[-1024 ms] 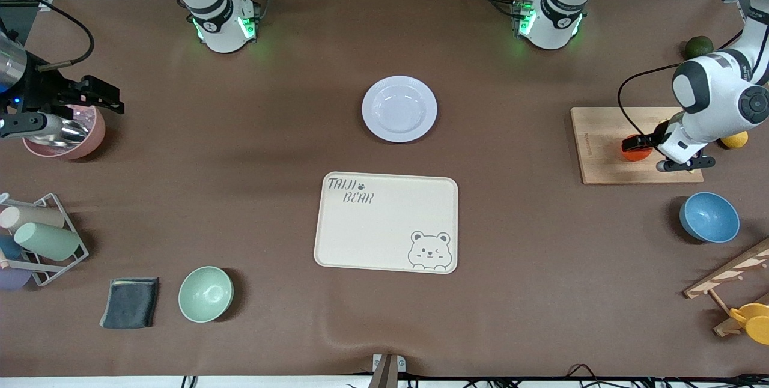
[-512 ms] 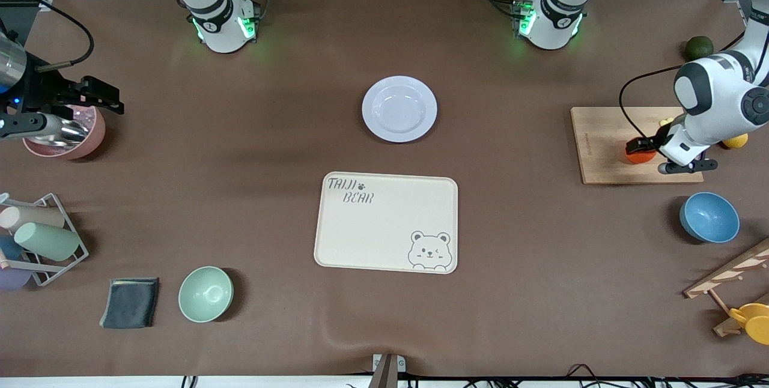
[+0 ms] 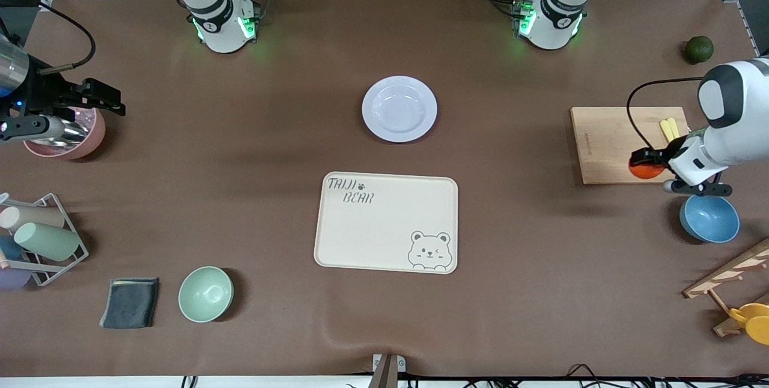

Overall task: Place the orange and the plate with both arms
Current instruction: 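Lift the orange with the left gripper and carry it over the plate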

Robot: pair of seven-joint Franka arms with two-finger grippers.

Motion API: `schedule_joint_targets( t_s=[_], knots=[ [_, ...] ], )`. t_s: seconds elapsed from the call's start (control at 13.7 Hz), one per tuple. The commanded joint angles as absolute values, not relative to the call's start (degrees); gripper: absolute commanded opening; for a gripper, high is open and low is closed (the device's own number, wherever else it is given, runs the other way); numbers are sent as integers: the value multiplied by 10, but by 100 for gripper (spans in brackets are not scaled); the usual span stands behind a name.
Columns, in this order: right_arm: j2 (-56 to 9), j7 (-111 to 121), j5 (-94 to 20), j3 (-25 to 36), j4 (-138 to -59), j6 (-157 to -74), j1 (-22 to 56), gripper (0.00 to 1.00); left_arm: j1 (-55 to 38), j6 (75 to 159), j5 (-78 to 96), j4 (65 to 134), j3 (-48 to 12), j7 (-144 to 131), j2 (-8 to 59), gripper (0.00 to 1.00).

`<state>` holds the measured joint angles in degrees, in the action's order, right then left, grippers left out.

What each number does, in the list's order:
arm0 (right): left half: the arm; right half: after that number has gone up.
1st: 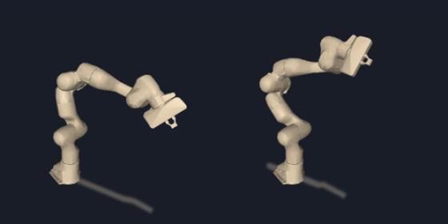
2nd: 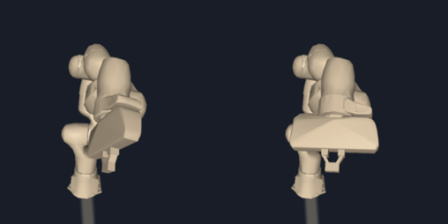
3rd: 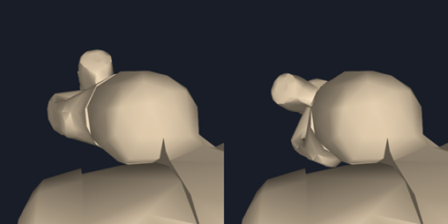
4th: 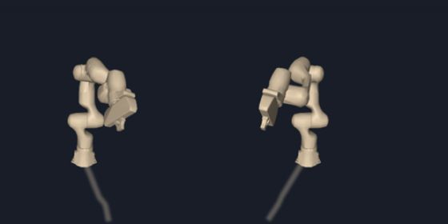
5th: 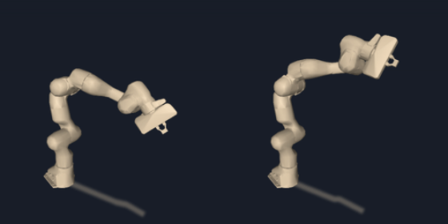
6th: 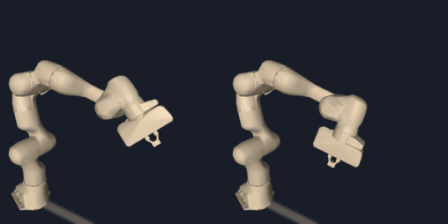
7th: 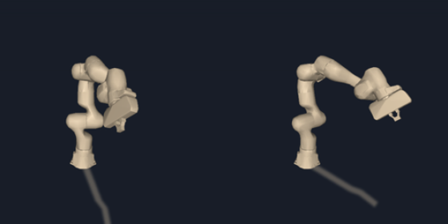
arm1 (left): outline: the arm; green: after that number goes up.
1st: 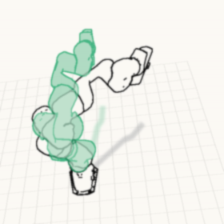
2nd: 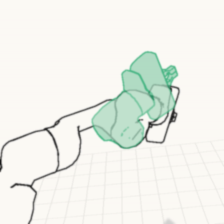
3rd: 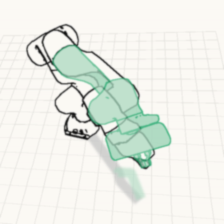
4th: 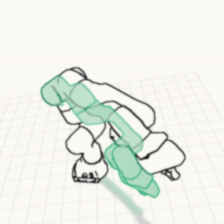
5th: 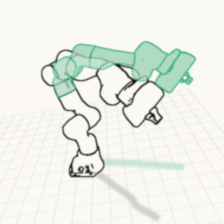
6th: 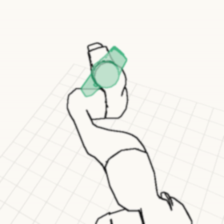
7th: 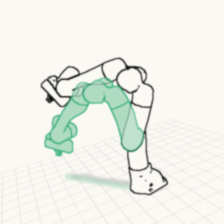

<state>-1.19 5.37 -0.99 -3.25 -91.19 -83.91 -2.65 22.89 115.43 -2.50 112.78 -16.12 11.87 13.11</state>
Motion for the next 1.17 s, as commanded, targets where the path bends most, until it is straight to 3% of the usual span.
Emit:
schedule_joint_targets(
  t_s=[0.0, 0.44, 0.73, 1.1],
  knots=[
    [-14, 58, -12, -35, -907, -838, -28, 100, 220, 1093, -13, 1071, -253, 19, 139, 1],
    [-18, 60, -12, -35, -910, -833, -30, 100, 156, 1099, 17, 1094, -389, -247, 142, 4],
    [-18, 60, -13, -35, -910, -835, -32, 100, 50, 1144, 21, 1124, -398, -418, 155, 4],
    [-25, 61, -33, -33, -912, -833, -37, 100, -74, 1273, 16, 1170, -397, -610, 206, 4]
  ],
)
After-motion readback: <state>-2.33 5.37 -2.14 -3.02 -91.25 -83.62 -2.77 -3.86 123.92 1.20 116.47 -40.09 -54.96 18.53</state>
